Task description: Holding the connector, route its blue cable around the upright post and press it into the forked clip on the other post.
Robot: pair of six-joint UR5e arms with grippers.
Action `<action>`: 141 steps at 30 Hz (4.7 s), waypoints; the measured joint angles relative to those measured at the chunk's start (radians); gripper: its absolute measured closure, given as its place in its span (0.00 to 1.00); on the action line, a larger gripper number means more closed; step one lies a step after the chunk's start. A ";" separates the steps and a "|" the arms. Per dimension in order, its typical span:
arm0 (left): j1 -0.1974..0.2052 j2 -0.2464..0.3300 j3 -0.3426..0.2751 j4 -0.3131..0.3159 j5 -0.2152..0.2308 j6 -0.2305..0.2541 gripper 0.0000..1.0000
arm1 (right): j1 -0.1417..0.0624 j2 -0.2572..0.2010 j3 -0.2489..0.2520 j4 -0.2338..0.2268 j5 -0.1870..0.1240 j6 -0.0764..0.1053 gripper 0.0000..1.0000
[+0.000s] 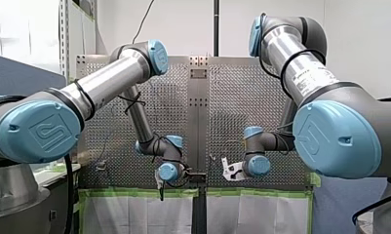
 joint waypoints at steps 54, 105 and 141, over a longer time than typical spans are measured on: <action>-0.147 0.156 -0.199 0.136 -0.215 0.104 1.00 | -0.044 -0.081 0.008 0.013 -0.011 0.046 1.00; -0.103 0.155 -0.167 0.076 -0.105 0.128 1.00 | -0.126 -0.082 0.007 0.031 0.031 0.096 1.00; -0.021 0.107 -0.114 0.024 -0.053 0.121 1.00 | -0.144 -0.081 0.007 0.034 0.097 0.111 1.00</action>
